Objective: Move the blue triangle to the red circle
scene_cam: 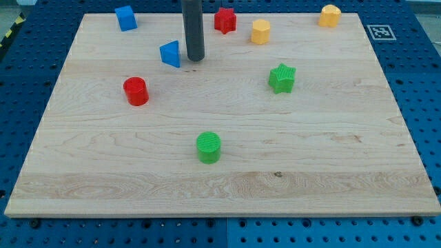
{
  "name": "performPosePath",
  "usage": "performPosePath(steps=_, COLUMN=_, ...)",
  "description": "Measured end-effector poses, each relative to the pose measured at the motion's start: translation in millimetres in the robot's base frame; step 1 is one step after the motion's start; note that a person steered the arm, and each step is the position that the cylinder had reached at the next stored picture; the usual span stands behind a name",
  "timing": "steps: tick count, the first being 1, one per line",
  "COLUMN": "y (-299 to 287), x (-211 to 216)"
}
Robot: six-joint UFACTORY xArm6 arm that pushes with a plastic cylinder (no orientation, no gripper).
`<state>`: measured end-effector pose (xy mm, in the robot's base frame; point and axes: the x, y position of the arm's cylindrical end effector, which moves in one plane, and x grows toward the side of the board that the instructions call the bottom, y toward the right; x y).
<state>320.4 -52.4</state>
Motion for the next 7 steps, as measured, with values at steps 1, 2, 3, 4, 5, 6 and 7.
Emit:
performPosePath(steps=1, y=-15, x=-9)
performPosePath(steps=2, y=-45, x=-9)
performPosePath(steps=3, y=-71, x=-9)
performPosePath(steps=4, y=-83, x=-4)
performPosePath(steps=5, y=-83, x=16)
performPosePath(steps=6, y=-86, x=37)
performPosePath(steps=7, y=-87, x=49)
